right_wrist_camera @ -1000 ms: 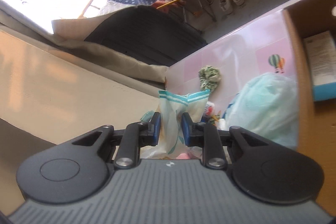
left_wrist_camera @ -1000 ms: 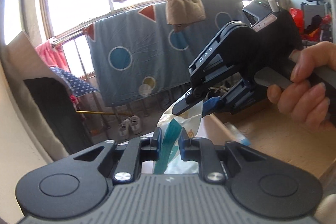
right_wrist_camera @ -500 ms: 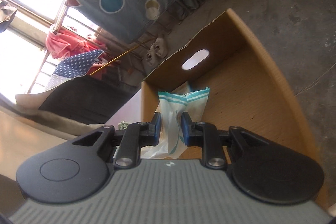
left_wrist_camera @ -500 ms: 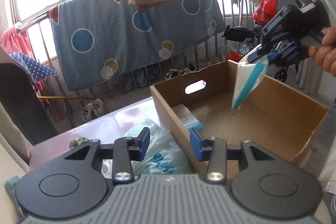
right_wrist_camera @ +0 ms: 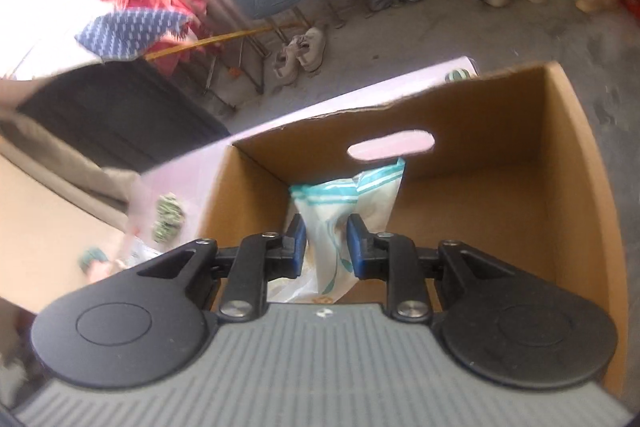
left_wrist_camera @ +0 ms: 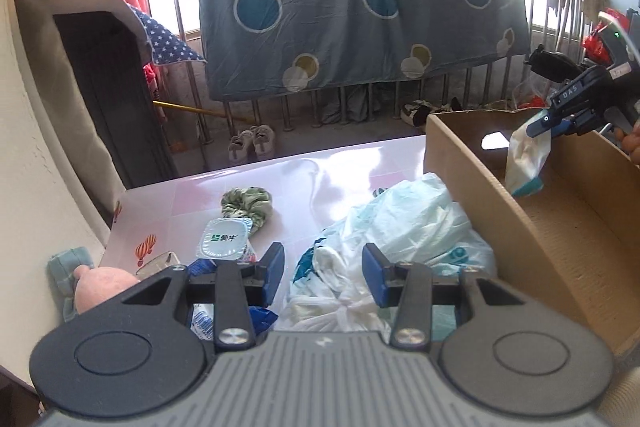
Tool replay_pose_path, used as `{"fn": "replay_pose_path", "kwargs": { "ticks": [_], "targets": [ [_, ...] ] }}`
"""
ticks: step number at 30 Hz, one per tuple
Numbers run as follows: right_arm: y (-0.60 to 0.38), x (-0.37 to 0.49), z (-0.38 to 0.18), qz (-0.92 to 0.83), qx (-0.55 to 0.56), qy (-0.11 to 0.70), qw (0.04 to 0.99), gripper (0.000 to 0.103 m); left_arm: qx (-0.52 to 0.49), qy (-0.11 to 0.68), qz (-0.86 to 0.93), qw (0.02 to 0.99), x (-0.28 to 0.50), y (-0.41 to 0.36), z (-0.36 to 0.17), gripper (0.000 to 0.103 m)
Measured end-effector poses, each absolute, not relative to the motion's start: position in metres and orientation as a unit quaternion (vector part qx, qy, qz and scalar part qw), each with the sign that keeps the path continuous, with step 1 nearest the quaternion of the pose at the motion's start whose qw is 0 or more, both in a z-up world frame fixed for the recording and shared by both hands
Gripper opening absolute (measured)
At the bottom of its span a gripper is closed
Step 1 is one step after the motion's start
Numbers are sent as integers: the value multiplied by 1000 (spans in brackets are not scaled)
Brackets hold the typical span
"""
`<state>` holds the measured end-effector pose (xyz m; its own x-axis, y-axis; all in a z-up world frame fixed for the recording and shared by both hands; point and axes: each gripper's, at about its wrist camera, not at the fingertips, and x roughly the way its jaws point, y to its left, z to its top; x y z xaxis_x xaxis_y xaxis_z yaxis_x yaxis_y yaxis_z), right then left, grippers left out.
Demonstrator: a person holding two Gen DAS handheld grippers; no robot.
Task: Organize soft objects
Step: 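Drop the snack packet into the cardboard box by opening the right gripper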
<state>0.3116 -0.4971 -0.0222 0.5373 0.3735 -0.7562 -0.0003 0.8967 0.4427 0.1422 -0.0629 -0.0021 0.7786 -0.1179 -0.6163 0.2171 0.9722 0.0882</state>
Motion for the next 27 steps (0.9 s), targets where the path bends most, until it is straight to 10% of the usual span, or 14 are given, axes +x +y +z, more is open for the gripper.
{"fn": "replay_pose_path", "kwargs": {
  "ticks": [4, 17, 27],
  "targets": [
    [-491, 336, -39, 18, 114, 483, 868, 66, 74, 324, -88, 939, 141, -59, -5, 45],
    [-496, 291, -26, -66, 131, 430, 891, 65, 69, 330, -98, 936, 136, -57, -15, 46],
    [-484, 308, -87, -91, 144, 539, 825, 65, 67, 344, -98, 931, 137, -54, -20, 47]
  ]
}}
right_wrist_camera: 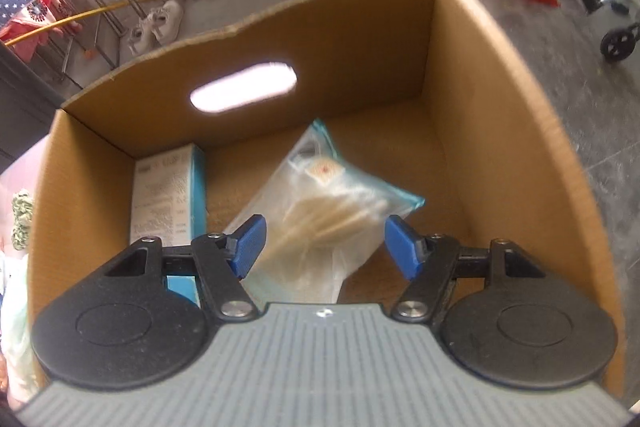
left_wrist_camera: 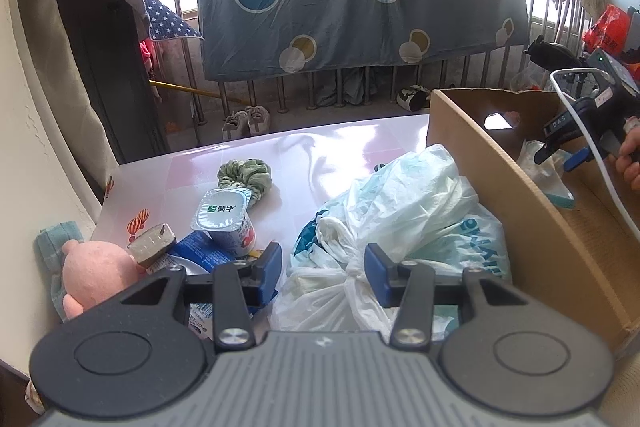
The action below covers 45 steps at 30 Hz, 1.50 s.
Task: Organize soft objects
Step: 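Drop the snack packet into the cardboard box by opening the right gripper, then move the right gripper back to the pink knit sponge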
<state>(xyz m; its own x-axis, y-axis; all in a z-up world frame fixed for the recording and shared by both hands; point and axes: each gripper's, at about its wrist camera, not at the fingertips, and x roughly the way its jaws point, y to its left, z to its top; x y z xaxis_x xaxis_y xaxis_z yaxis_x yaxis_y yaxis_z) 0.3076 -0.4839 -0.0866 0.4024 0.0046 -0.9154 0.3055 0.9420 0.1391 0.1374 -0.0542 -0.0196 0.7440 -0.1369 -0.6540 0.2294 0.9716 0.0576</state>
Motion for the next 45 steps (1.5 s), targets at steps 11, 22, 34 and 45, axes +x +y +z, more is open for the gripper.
{"fn": "replay_pose_path", "kwargs": {
  "ticks": [11, 22, 34, 45],
  "targets": [
    [-450, 333, -98, 53, 11, 505, 861, 37, 66, 355, -82, 929, 144, -48, -25, 47],
    [-444, 324, -67, 42, 49, 448, 892, 53, 73, 352, -80, 930, 135, -42, -27, 50],
    [-466, 319, -99, 25, 159, 502, 850, 25, 65, 363, -68, 927, 127, -31, -31, 50],
    [-466, 299, -57, 43, 189, 470, 861, 38, 51, 367, -57, 927, 106, -19, -31, 61]
  ]
}}
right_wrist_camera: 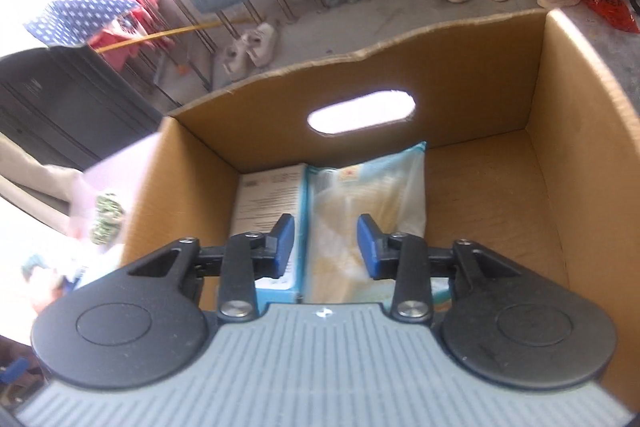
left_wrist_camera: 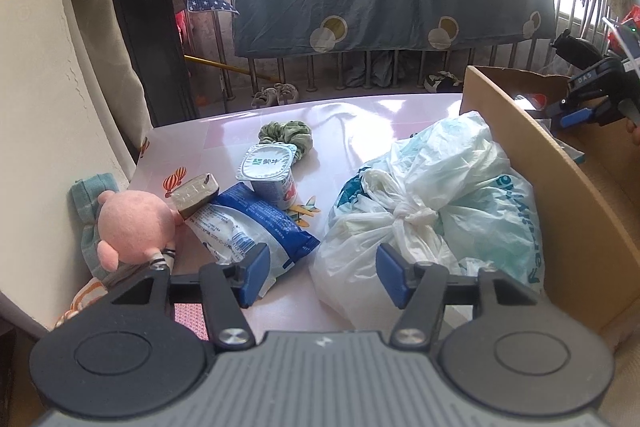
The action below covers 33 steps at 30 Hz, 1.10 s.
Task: Organize soft objects
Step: 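Move the right gripper back to the pink knit sponge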
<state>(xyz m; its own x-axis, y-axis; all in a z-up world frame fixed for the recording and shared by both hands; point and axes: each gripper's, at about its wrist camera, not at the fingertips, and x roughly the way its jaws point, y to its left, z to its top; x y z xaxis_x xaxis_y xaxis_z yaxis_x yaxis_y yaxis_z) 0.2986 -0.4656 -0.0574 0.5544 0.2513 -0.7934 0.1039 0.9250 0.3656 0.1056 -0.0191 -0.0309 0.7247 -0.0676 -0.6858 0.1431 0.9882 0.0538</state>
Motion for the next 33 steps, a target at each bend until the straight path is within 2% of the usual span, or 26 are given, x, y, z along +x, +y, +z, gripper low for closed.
{"fn": "replay_pose_path", "kwargs": {
  "ticks": [2, 10, 17, 26, 33],
  "targets": [
    [-467, 290, -43, 49, 192, 463, 864, 45, 44, 368, -54, 927, 99, -15, -31, 64],
    [-453, 242, 17, 87, 204, 431, 875, 50, 31, 368, -37, 929, 67, 5, -31, 66],
    [-405, 215, 43, 148, 212, 424, 868, 52, 25, 361, -9, 932, 36, 30, -31, 66],
    [-299, 185, 37, 249, 225, 457, 824, 52, 23, 359, 25, 933, 19, 66, -40, 66],
    [-187, 179, 1, 331, 248, 506, 757, 56, -12, 403, 25, 915, 38, 101, -64, 66]
  ]
}}
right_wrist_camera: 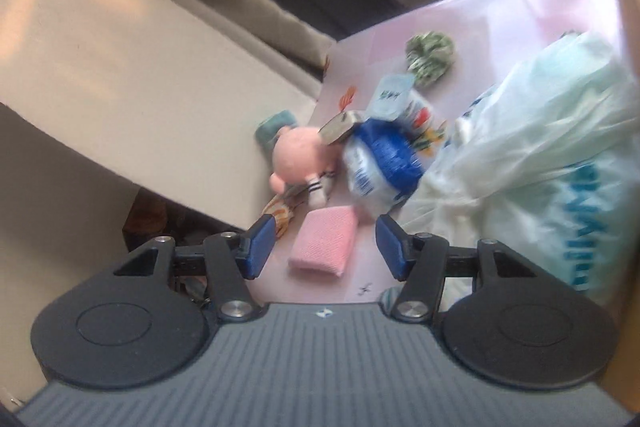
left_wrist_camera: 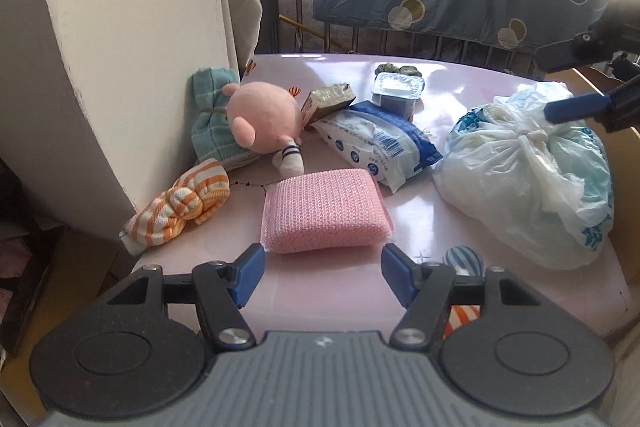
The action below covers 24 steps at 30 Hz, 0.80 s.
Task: Organize soft objects
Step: 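Move the right gripper back to the pink knit sponge, then grasp the pink knit sponge edge with the right gripper and lift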
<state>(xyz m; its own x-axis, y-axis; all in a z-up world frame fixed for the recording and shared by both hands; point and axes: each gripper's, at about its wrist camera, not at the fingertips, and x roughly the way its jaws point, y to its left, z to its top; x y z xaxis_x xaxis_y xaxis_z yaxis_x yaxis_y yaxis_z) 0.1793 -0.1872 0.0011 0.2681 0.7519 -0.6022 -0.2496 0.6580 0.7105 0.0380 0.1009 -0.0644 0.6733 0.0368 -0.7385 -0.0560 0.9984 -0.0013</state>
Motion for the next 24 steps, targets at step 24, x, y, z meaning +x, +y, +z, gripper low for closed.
{"fn": "replay_pose_path", "kwargs": {
  "ticks": [24],
  "targets": [
    [-45, 234, -141, 288, 237, 610, 699, 59, -65, 487, -3, 871, 128, 137, -120, 85]
  ]
}}
